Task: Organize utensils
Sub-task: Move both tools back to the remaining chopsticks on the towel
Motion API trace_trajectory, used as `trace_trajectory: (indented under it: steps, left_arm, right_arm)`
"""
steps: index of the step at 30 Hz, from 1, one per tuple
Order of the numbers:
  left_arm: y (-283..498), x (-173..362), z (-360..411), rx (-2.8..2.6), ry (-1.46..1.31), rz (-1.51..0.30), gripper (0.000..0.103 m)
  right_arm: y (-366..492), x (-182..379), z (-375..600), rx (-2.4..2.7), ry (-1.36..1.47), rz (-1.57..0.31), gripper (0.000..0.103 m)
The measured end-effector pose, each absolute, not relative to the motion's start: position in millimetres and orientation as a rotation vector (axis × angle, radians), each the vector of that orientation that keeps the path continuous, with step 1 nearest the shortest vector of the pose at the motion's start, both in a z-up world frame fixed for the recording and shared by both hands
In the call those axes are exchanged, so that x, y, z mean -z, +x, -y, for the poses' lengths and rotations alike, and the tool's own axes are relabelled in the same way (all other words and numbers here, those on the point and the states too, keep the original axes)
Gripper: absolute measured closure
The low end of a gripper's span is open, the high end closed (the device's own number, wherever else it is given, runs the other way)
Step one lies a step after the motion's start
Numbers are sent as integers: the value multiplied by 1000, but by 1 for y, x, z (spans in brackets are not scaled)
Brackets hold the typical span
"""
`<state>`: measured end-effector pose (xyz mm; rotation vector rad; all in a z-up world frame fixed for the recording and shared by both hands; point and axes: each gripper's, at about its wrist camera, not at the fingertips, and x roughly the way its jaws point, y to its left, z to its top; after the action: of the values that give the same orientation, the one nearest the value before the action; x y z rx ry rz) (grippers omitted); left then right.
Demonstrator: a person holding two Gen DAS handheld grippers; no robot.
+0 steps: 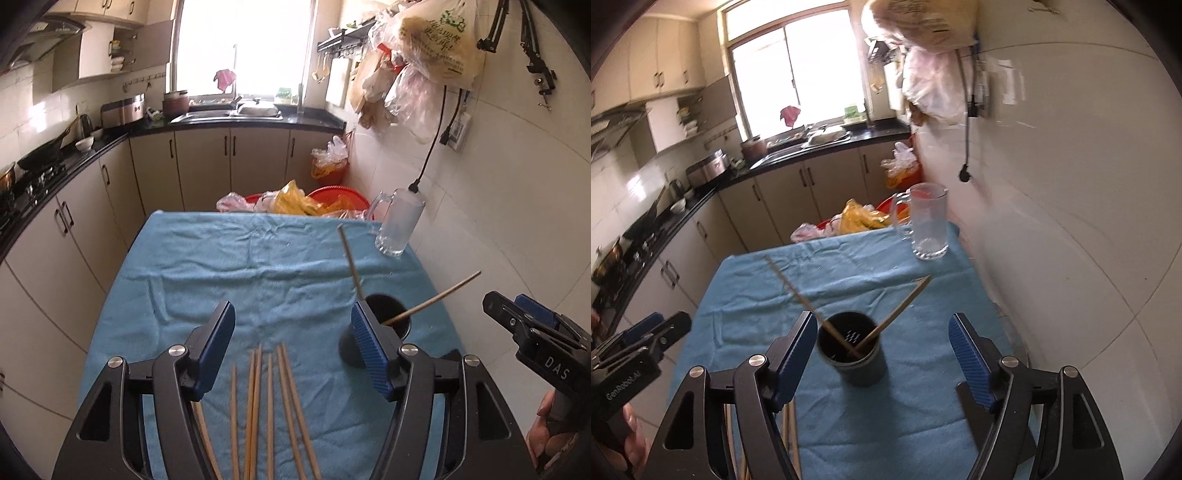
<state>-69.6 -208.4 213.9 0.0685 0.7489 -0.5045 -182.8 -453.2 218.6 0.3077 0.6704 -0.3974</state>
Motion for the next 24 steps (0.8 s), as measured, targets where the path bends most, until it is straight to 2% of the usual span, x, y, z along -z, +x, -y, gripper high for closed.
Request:
trace_trajectory:
  steps: [24]
  left_arm:
    - [-70, -172, 141, 424, -17, -861, 39]
  right_arm:
    - [-163, -189, 375, 242, 155, -790, 25]
